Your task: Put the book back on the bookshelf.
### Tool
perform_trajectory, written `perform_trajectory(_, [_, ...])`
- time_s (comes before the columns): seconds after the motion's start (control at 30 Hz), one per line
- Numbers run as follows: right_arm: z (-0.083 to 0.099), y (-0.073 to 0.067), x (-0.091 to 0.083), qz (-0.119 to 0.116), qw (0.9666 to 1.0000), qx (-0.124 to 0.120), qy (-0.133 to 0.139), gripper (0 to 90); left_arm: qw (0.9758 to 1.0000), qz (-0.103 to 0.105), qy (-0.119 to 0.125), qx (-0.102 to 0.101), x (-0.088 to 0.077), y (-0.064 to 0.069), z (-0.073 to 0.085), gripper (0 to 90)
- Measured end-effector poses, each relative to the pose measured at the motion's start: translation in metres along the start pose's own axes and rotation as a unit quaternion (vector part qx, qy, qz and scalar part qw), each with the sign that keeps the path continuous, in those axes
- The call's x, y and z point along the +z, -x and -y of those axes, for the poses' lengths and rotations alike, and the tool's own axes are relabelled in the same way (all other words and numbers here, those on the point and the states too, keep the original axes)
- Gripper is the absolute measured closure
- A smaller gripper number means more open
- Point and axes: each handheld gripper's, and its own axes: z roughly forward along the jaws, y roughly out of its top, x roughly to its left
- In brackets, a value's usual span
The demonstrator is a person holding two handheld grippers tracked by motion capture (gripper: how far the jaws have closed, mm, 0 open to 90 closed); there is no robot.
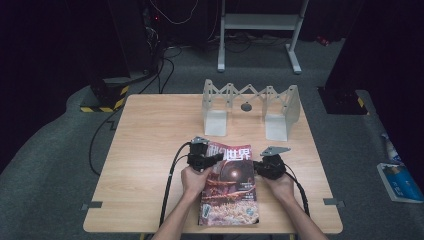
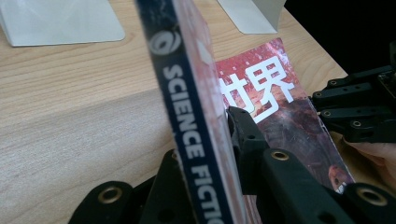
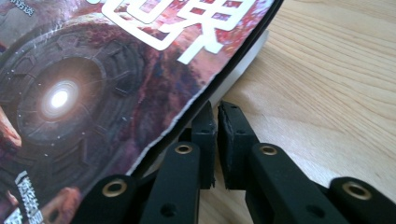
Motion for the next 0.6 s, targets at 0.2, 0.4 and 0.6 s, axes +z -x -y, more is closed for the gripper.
perform_trajectory(0.2, [0.008, 0.004, -0.008, 0.003, 0.9999, 0.015, 0.008, 76.6, 1.0, 0.007, 0.001, 0.005, -0.005, 0.006, -0.005, 82.2])
perform_trajectory(0.4, [0.021, 0.011, -0.021, 0.029, 0.9991, 0.028, 0.015, 66.0, 0.9999, 0.009, 0.004, 0.013, -0.011, 0.011, -0.008, 82.6])
perform_trajectory(0.6, [0.035, 0.019, -0.033, 0.055, 0.997, 0.044, 0.033, 57.1, 0.9999, 0.014, 0.005, 0.009, -0.015, 0.011, -0.009, 83.2])
